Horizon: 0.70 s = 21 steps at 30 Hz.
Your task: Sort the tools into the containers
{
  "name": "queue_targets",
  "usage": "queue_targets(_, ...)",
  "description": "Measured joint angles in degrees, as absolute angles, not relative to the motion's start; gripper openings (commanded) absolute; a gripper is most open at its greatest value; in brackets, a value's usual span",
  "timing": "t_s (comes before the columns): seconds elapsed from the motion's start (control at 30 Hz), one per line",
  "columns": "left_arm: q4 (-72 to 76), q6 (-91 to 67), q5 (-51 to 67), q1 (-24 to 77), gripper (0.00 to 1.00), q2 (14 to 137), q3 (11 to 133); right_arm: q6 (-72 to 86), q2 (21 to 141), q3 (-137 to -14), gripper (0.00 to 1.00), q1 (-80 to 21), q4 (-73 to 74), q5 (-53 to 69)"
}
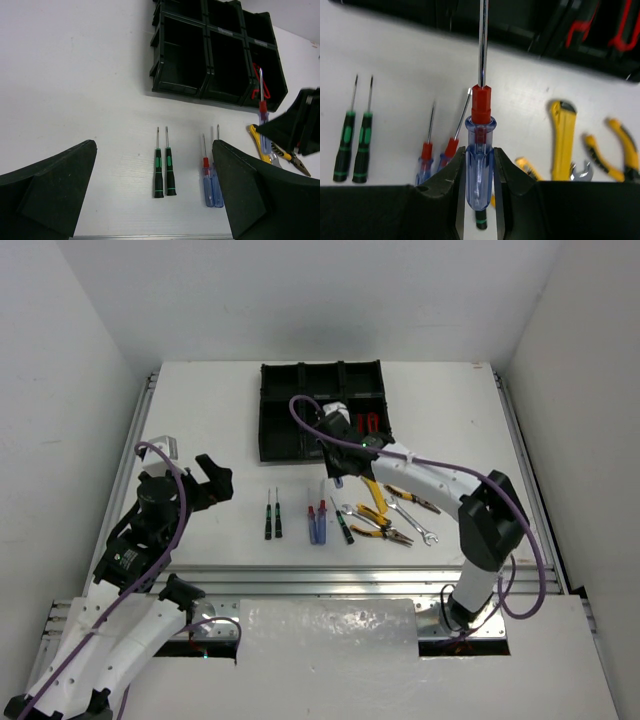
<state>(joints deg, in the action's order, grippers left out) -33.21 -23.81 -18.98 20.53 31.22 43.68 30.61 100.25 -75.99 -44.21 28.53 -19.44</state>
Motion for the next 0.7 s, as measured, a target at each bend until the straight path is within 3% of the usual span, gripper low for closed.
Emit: queue_targets(0.7,-32.95,-23.77,-18.59,20.53,1.00,32.27,43.68,3.40,124.16,-91.70,0.00,-32.95,7.77,-7.66)
